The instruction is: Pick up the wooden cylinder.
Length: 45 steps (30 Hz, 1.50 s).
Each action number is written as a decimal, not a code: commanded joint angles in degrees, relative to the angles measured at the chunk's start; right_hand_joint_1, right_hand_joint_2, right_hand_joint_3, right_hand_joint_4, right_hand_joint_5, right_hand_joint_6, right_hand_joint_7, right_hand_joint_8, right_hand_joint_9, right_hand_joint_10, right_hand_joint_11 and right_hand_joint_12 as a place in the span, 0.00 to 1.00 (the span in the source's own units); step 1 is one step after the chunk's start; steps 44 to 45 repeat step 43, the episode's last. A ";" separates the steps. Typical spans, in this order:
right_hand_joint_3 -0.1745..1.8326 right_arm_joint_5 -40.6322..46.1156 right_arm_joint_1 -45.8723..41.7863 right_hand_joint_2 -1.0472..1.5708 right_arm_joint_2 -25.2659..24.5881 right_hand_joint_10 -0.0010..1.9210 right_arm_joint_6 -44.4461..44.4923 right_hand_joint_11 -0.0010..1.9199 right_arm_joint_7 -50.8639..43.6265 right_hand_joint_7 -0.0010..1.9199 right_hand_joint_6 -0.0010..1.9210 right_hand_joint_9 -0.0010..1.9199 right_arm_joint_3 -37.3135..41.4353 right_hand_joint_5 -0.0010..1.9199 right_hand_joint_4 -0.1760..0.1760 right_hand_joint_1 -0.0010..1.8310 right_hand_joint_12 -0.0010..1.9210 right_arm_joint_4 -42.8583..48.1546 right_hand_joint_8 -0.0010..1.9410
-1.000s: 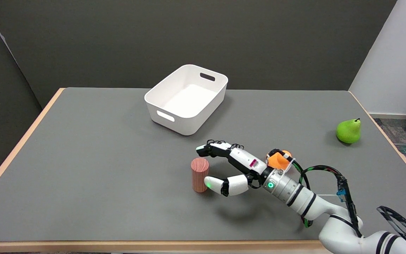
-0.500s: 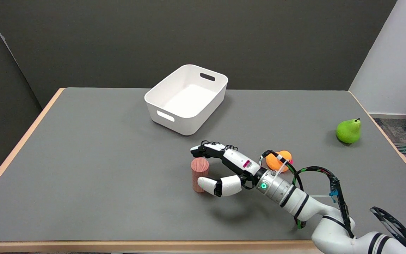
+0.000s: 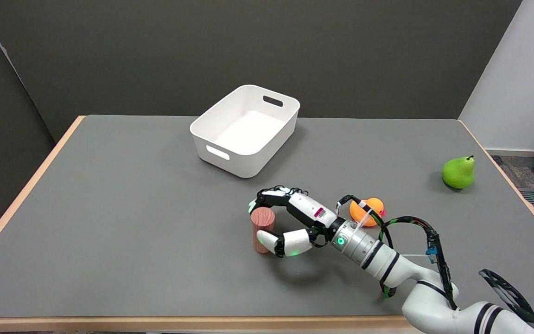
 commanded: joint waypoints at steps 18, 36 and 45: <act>0.22 -2.78 4.44 0.83 -1.17 0.60 0.20 0.14 -0.27 0.44 0.84 0.32 -0.58 0.33 0.28 0.64 0.73 -1.03 0.62; 0.30 -10.24 5.31 0.79 3.08 0.67 -7.12 0.24 -5.56 0.48 0.81 0.36 14.25 0.34 0.28 0.65 0.85 18.72 0.63; 0.27 -9.65 13.98 0.80 3.02 0.67 -14.81 0.30 -12.26 0.48 0.80 0.41 16.74 0.35 0.31 0.65 1.00 21.96 0.62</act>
